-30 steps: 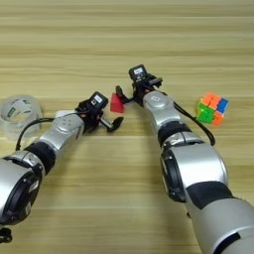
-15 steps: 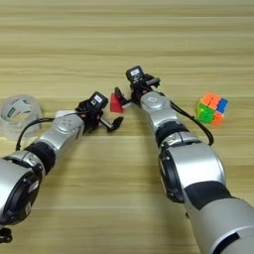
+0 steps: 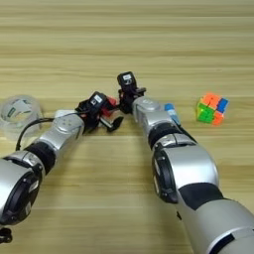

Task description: Move the objects on the table

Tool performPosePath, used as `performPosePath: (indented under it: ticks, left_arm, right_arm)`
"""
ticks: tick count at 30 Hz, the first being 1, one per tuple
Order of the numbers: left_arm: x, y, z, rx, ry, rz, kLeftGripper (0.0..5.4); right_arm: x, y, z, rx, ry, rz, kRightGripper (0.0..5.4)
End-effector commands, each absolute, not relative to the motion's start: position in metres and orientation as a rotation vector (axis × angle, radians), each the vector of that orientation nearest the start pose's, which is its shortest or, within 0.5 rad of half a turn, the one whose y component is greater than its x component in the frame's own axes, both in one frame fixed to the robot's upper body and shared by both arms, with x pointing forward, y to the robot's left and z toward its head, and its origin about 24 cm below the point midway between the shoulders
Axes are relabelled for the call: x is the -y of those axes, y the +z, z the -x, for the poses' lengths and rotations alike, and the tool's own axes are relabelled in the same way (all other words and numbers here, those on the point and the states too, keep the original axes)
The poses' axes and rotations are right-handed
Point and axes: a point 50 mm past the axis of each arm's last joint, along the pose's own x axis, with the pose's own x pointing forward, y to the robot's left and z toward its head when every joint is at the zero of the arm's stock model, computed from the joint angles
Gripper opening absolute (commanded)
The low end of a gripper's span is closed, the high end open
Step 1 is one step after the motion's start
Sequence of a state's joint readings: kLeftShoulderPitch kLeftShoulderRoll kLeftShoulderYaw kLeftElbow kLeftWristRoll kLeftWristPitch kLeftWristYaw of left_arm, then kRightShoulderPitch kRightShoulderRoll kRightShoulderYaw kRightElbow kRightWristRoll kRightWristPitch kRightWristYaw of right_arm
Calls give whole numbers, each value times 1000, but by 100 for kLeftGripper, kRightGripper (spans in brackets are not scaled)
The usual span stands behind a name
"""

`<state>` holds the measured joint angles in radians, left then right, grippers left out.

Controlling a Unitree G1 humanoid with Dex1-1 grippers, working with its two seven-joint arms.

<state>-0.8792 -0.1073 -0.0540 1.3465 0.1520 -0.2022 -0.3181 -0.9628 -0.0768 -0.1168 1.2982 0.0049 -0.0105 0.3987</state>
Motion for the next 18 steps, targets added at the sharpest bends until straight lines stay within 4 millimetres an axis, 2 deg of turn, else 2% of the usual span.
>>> performPosePath:
  ticks: [1,7,18]
  left_arm:
    - [-27,21,-346,-320,-693,-222,540]
    - [-28,21,-346,-321,-693,-222,540]
    - [-29,20,-347,-321,-691,-222,540]
  right_arm:
    - [109,32,-372,-459,470,6,536]
    - [114,34,-373,-439,456,14,536]
    - [129,71,-389,-211,380,93,536]
